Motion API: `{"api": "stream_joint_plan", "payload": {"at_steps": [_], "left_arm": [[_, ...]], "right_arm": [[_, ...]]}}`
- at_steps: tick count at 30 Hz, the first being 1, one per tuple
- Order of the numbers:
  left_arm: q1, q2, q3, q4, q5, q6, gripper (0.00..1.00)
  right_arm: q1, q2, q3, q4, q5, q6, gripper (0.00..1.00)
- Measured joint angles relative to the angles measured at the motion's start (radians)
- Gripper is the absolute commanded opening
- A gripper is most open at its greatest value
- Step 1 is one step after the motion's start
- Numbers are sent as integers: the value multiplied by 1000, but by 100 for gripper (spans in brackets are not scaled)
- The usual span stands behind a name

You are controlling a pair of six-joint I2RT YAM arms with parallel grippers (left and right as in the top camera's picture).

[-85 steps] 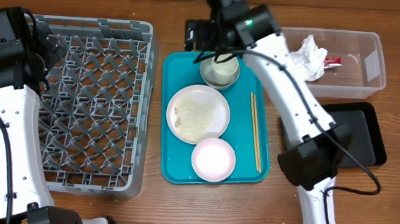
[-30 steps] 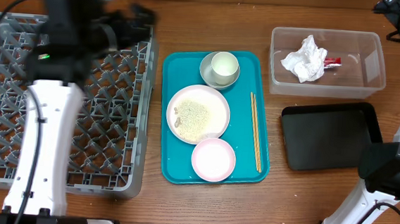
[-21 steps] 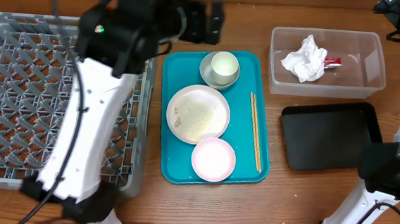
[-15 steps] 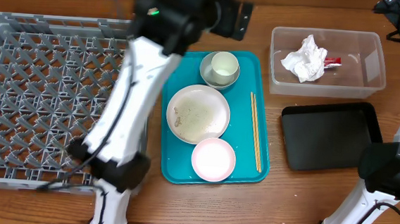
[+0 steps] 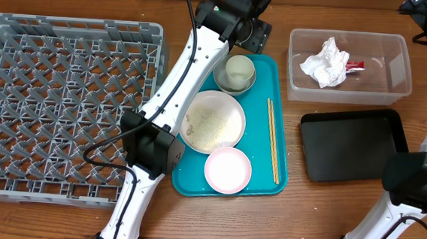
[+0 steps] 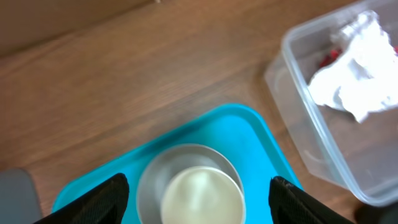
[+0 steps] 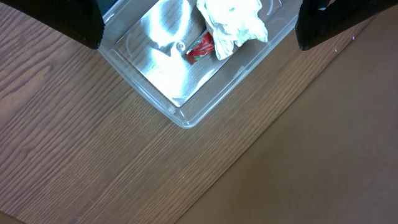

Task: Sort waste into correct bins and load items into the dishwasher
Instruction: 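Reach the left gripper to the white cup in the steel bowl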

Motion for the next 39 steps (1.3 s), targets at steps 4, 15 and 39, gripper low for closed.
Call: {"api": "stream_joint_plan", "payload": {"at_steps": [4, 15, 39], "left_arm": [[-11, 0, 0, -96, 49, 10, 74], [-55, 21, -21, -176, 114, 19, 75], [-82, 145, -40, -145, 0, 22, 22]], "right_arm": [[0, 0, 0, 0, 0, 0, 100], [0, 0, 0, 0, 0, 0, 100], [0, 0, 0, 0, 0, 0, 100]]}}
